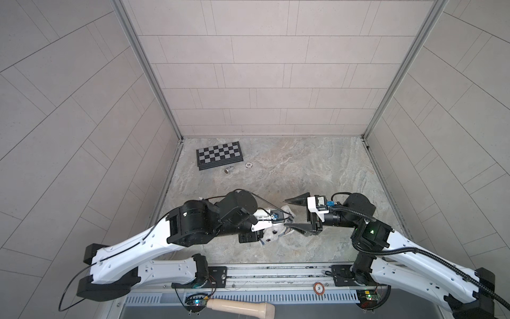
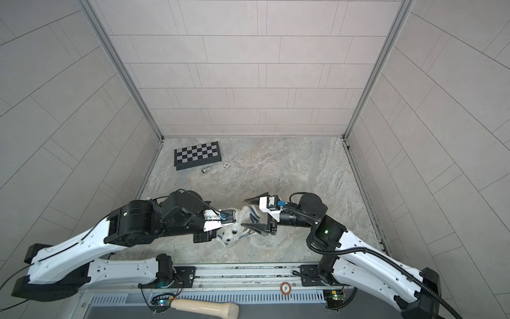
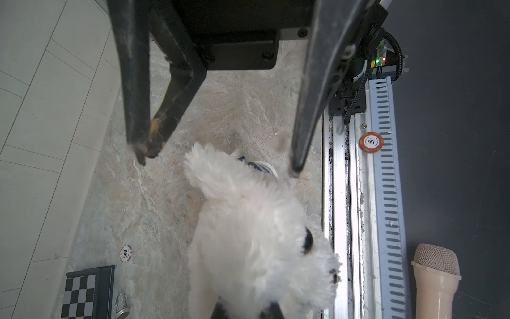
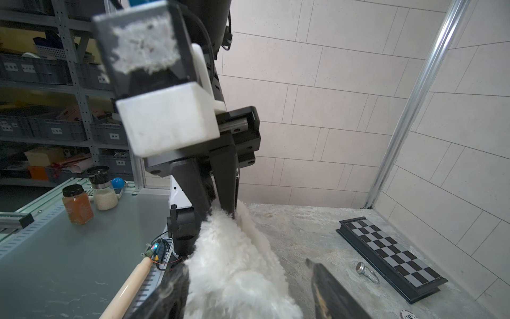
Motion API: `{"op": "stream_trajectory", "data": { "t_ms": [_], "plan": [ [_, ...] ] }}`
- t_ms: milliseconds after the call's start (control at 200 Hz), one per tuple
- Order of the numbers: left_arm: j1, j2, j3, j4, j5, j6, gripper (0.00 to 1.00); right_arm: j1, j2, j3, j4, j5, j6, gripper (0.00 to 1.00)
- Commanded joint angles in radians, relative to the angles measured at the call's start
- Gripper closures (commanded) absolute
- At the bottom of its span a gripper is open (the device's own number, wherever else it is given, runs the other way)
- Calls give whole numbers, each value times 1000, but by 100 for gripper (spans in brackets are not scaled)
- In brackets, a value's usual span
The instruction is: Dress the teddy bear
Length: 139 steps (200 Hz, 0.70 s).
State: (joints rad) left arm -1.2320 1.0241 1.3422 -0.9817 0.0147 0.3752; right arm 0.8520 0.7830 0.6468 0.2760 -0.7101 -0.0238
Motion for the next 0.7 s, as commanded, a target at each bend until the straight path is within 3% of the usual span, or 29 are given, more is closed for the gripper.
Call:
{"op": "stream_trajectory", "data": {
  "t_ms": [0, 411, 691],
  "plan": [
    [-7, -9, 20, 13, -2, 10, 100, 3, 2, 6, -16, -7, -79, 29],
    [-21, 0, 42, -4, -21, -10, 100, 0, 3, -101, 136, 30, -9, 30],
    [-29, -10, 16, 15, -23, -8, 100, 0, 9, -82, 110, 12, 18, 30]
  ]
}}
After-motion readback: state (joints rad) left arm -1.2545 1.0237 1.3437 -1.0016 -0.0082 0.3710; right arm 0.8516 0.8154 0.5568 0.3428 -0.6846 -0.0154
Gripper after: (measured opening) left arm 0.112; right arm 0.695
